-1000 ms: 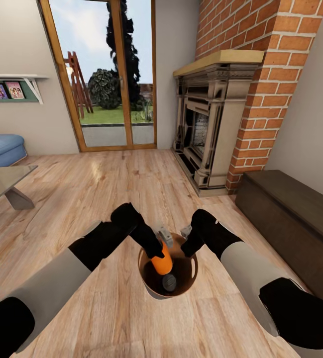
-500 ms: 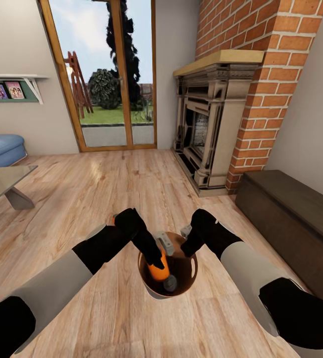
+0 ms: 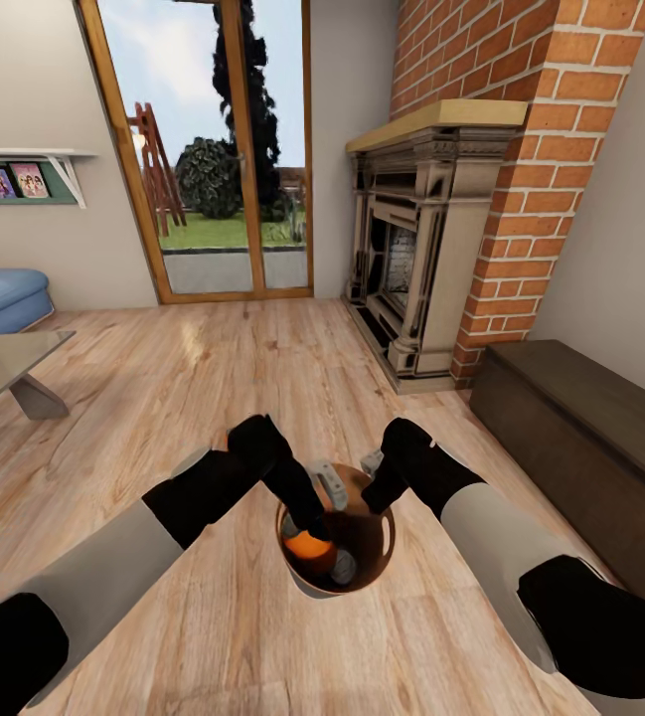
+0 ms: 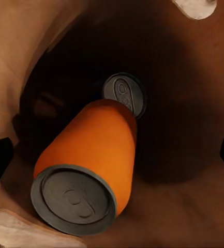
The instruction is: Put the three can of soda from the living room inside the tash can in the kitchen.
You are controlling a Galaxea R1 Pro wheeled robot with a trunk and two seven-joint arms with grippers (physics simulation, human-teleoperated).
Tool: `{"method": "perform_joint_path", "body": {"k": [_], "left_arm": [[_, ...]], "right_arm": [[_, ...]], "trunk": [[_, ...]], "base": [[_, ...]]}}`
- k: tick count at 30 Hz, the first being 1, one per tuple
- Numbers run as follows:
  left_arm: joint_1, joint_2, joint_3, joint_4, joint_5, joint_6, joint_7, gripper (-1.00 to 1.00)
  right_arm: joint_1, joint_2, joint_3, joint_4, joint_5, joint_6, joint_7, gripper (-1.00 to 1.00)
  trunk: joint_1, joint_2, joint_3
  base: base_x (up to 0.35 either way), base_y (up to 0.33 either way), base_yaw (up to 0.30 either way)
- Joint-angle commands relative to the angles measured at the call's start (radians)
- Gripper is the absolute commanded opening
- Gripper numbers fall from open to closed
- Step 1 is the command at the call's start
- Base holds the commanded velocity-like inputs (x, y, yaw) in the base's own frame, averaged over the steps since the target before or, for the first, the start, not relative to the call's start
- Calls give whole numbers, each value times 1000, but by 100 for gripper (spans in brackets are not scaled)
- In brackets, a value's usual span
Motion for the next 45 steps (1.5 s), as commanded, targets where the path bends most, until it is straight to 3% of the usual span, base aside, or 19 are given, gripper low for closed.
{"method": "perform_joint_path", "body": {"k": [1, 5, 10, 14, 17, 18, 21, 23, 25, 29, 30, 32, 33, 35, 36, 39, 41, 43, 45], "left_arm": [[0, 1, 1, -12, 1, 0, -1, 100], [0, 14, 9, -119, 9, 0, -9, 100], [6, 79, 50, -226, 14, 0, -54, 100], [21, 143, 208, -285, 18, 0, -111, 100], [53, 210, 306, -317, 18, 0, -191, 100], [64, 256, 372, -334, 19, 0, -241, 100], [74, 297, 480, -359, 20, 0, -302, 100], [84, 308, 529, -365, 19, 0, -327, 100], [115, 328, 621, -368, 18, -32, -365, 100], [145, 338, 747, -367, 18, -78, -385, 100], [154, 339, 815, -364, 16, -92, -396, 100], [181, 337, 912, -342, 12, -119, -398, 100], [277, 312, 1058, -295, 10, -216, -307, 100], [312, 287, 1097, -288, 12, -260, -229, 100], [344, 256, 1129, -287, 14, -304, -143, 100], [419, 191, 1178, -282, 18, -384, -16, 100], [458, 160, 1210, -266, 23, -446, 24, 100], [511, 86, 1268, -214, 34, -621, 121, 100], [530, 38, 1290, -189, 36, -707, 189, 100]], "right_arm": [[0, 0, -1, 0, -17, 7, -1, -100], [0, -1, -2, 0, -16, 7, -1, -100], [0, -2, -3, 0, -17, 7, -1, -100], [0, -3, -4, 1, -18, 7, -1, -100], [0, -4, -4, 1, -18, 7, -1, -100], [0, -4, -4, 1, -18, 7, -1, -100], [0, -5, -4, 1, -18, 7, -1, -100], [0, -5, -4, 1, -18, 7, -1, -100], [0, -6, -7, 1, -20, 7, -1, -100], [-1, -15, -15, 1, -23, 7, -1, -100], [-1, -20, -16, -1, -24, 7, 0, -100], [-2, -50, -20, -5, -29, 7, 6, -100], [-1, -125, -67, -9, -34, 4, 33, -100], [-1, -149, -104, -10, -34, 2, 36, -100], [1, -174, -142, -11, -33, -2, 36, -100], [8, -227, -207, -26, -34, -32, 30, -100], [26, -254, -245, -36, -35, -78, 28, -100], [100, -291, -381, -48, -35, -210, 22, -100], [141, -304, -484, -52, -33, -289, 12, -100]], "trunk": [[0, 0, 0], [0, 0, 0], [0, 0, 0], [0, 0, 0], [0, 0, 0], [0, 0, 0], [0, 0, 0], [0, 0, 0], [0, 0, 0], [0, 0, 0], [0, 0, 0], [0, 0, 0], [0, 0, 0], [0, 0, 0], [0, 0, 0], [0, 0, 0], [0, 0, 0], [0, 0, 0], [0, 0, 0]], "base": [[0, 0, 0], [0, 0, 0], [0, 0, 0], [0, 0, 0], [0, 0, 0], [0, 0, 0], [0, 0, 0], [0, 0, 0], [0, 0, 0], [0, 0, 0], [0, 0, 0], [0, 0, 0], [0, 0, 0], [0, 0, 0], [0, 0, 0], [0, 0, 0], [0, 0, 0], [0, 0, 0], [0, 0, 0]]}}
